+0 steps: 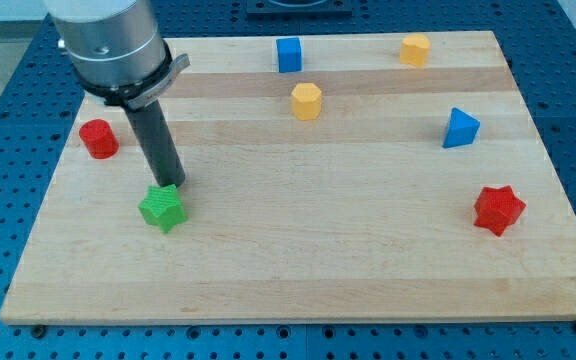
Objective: Put the green star at the bottom left corner of the board
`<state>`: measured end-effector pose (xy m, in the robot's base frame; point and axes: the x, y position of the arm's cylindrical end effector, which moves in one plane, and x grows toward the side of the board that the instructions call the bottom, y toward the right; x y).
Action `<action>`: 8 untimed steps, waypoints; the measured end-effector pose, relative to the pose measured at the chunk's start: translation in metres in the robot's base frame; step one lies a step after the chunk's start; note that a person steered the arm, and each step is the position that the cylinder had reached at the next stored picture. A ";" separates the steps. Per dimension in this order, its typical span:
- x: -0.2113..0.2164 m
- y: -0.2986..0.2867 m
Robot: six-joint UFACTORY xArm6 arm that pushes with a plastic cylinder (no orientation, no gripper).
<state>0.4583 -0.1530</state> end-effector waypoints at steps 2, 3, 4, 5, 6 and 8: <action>0.007 0.048; 0.014 0.046; 0.037 0.030; 0.037 0.030; 0.037 0.016; 0.039 -0.026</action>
<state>0.4977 -0.1789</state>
